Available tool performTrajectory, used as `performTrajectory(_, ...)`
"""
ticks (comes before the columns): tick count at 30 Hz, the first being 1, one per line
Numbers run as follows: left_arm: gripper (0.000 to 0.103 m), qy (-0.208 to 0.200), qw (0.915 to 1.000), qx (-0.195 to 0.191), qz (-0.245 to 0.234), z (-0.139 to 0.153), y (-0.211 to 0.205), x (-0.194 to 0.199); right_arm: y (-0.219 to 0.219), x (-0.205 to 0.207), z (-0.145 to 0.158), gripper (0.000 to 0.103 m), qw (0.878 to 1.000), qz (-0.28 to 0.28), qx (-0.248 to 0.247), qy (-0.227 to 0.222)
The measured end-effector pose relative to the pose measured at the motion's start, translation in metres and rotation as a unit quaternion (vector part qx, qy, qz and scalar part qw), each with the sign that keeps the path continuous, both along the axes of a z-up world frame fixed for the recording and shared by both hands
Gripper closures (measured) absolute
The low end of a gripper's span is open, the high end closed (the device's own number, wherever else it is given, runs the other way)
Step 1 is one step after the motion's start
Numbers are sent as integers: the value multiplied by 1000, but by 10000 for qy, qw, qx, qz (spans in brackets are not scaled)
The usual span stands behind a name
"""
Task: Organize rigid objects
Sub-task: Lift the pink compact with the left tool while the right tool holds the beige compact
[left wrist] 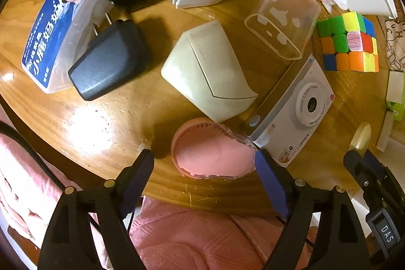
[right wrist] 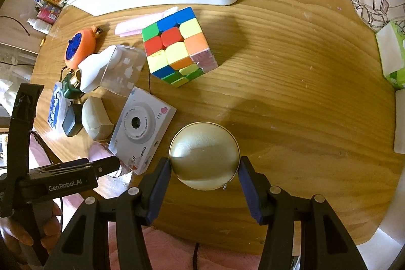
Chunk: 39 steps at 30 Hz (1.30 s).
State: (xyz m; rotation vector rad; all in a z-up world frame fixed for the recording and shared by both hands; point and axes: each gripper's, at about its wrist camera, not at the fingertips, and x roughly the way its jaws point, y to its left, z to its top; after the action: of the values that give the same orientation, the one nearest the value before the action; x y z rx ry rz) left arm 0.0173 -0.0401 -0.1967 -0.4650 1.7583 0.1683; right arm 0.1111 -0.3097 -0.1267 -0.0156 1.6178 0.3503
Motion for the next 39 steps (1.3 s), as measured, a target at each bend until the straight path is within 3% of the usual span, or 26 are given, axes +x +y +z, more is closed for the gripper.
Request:
performTrajectory(8,13,9,9990,-412,156,-8,-6,-8,3,0,-2,48,9999,54,83,-24)
performTrajectory(21,8,45,9997,-185,-165,-19,-34,9,-5,3,-1,48,9999,-36,119,-57)
performTrajectory(28,7,-141,9960,-77,-873,-20,-53,23,-8,4,0,48,9999,-62,119,-97)
performTrajectory(33,8,-204,9964,-249,-786,-27,-54,26,-9,5,0,48,9999,-73,124,-83)
performTrajectory(39,11,-647,9923,-162,-1040,-24,-59,24,-7,4,-1,48,9999,-35,122,-69)
